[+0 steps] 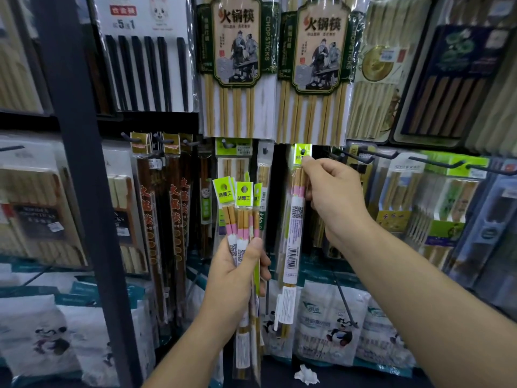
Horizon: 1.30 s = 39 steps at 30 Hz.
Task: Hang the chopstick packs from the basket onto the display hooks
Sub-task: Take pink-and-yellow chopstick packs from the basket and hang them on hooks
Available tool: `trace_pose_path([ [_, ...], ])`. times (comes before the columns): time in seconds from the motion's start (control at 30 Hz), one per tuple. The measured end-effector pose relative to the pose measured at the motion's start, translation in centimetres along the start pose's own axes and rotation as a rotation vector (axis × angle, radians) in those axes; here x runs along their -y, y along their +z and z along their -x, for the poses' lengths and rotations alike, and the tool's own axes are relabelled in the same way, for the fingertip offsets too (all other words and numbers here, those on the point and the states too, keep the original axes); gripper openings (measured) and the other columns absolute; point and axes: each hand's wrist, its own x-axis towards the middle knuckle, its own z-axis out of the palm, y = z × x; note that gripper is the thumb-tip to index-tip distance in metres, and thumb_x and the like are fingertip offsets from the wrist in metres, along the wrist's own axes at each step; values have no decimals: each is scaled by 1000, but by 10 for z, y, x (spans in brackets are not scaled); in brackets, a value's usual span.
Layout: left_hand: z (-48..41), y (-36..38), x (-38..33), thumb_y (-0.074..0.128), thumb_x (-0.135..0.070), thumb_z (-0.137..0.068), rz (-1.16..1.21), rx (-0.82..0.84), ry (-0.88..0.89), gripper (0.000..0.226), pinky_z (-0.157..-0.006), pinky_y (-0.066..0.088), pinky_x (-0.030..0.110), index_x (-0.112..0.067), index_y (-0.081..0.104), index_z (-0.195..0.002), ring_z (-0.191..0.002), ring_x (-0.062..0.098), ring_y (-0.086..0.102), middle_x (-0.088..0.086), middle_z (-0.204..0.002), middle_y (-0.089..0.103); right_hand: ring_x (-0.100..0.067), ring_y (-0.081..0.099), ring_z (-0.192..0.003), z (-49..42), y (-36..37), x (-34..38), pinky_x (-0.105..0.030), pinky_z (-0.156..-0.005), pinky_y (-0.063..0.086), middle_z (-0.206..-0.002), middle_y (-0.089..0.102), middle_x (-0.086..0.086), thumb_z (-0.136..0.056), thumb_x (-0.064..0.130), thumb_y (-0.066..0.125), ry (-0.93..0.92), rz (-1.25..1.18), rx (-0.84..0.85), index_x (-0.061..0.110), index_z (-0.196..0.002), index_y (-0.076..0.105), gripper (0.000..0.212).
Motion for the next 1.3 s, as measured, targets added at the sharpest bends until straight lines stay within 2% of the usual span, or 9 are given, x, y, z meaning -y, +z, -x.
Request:
trace_pose_path([
  [0.13,1,0,0,63,-48,-88,-17,-2,1,18,-48,50,29,-31,65,-94,-63,17,62,2,-78,66,-15,48,-59,-5,0,-3,-16,-51,43,-72,53,-19,-101,28,58,-6,46,1,-8,-79,62,42],
  [0.23,1,0,-1,65,-52,-86,-36,-18,-10,20,-49,51,30,-34,66,-95,-65,18,62,2,-78,65,-15,48,-59,-6,-2,-10,-26,-61,46,-66,54,-17,-100,32,60,-7,133,-9,-1,-71,65,44],
  [0.33,1,-2,-1,66,-52,-87,-65,-27,-18,20,-51,52,35,-37,67,-99,-66,22,61,4,-76,64,-15,48,-59,-3,-6,-19,-28,-65,47,-80,63,-27,-97,44,64,-7,179,-13,1,-81,72,46],
  [0.5,2,-4,0,69,-56,-81,-95,-40,-21,25,-62,58,30,-37,67,-97,-74,23,67,8,-76,68,2,54,-59,9,-15,-29,-21,-64,45,-66,64,5,-90,45,71,-78,226,-110,18,-77,71,30],
  [0.7,4,3,-4,73,-46,-79,-49,-14,11,20,-55,55,26,-34,69,-94,-68,13,66,-2,-77,69,1,62,-67,49,0,-31,-14,-64,52,-79,73,6,-91,32,74,-99,171,251,28,-86,76,7],
  [1.0,6,7,-6,73,-40,-85,-36,30,55,16,-53,56,29,-39,69,-100,-65,17,68,-3,-88,75,-2,60,-63,56,5,-34,-19,-62,53,-69,68,4,-94,26,71,-30,132,273,21,-87,76,10],
  [1.13,5,3,-2,70,-44,-85,-30,-26,33,24,-70,62,27,-34,69,-106,-88,18,76,-2,-100,78,-4,57,-57,48,3,-27,-17,-56,50,-65,66,-1,-96,24,67,-38,111,182,21,-77,75,21],
  [1.23,2,0,1,67,-42,-86,-6,-92,17,34,-67,59,22,-15,64,-106,-80,18,76,5,-83,76,-14,53,-59,32,1,-16,-27,-56,47,-71,62,-18,-98,24,64,-41,41,63,14,-76,73,26],
  [1.3,1,-2,1,66,-38,-89,41,-98,-7,28,-63,61,29,-17,62,-108,-72,27,74,11,-76,71,-15,50,-59,21,-1,-9,-24,-53,44,-69,58,-13,-100,27,61,-36,11,31,11,-76,72,31],
])
